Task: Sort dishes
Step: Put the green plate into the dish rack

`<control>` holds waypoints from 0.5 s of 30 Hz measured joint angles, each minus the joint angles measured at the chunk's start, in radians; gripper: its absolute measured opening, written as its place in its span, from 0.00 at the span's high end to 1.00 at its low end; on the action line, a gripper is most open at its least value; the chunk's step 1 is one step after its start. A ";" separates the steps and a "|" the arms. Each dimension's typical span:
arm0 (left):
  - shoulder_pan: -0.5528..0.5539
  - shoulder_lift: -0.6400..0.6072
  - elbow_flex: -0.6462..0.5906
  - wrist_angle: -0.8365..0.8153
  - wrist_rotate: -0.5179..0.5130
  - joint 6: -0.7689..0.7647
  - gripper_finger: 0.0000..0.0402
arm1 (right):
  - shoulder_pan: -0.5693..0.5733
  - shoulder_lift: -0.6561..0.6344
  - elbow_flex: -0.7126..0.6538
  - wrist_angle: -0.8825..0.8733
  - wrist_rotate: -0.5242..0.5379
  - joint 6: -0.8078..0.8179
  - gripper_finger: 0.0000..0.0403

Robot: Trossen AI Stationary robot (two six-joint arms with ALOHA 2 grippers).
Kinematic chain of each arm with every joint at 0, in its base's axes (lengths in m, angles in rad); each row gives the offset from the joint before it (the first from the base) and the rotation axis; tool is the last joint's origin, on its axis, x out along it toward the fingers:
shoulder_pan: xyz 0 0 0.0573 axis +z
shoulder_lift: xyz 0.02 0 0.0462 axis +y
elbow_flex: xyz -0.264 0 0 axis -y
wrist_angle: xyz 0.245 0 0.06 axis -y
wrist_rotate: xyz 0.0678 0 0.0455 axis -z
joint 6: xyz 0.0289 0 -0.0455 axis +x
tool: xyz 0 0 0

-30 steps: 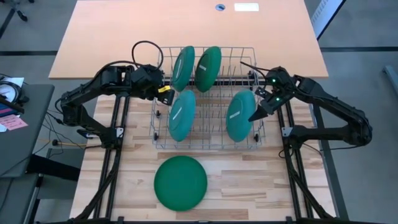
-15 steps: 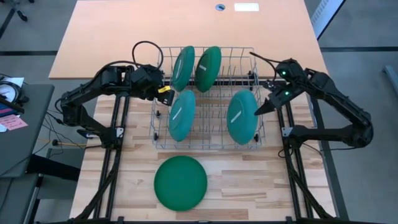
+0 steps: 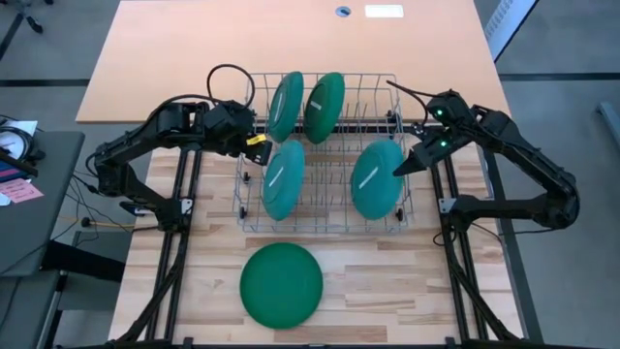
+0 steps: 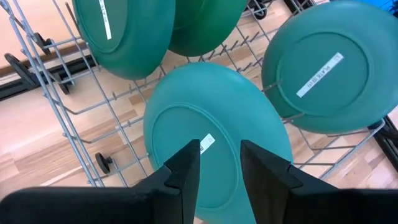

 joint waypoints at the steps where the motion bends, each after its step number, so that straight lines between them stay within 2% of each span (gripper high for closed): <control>1: 0.000 0.000 0.000 0.000 0.000 -0.002 0.73 | 0.000 -0.002 0.000 0.000 0.002 0.003 0.44; 5: 0.000 0.000 0.000 0.000 0.001 -0.010 0.73 | 0.000 -0.005 0.010 -0.020 0.003 0.025 0.44; 10: 0.000 0.000 0.000 0.000 0.012 -0.014 0.73 | 0.000 -0.003 0.089 -0.101 0.011 -0.004 0.44; 13: -0.006 -0.002 0.000 0.000 0.122 -0.041 0.73 | 0.000 -0.003 0.171 -0.151 0.038 -0.008 0.44; 15: -0.018 -0.015 0.005 0.000 0.197 -0.129 0.73 | 0.000 -0.003 0.240 -0.187 0.071 -0.015 0.44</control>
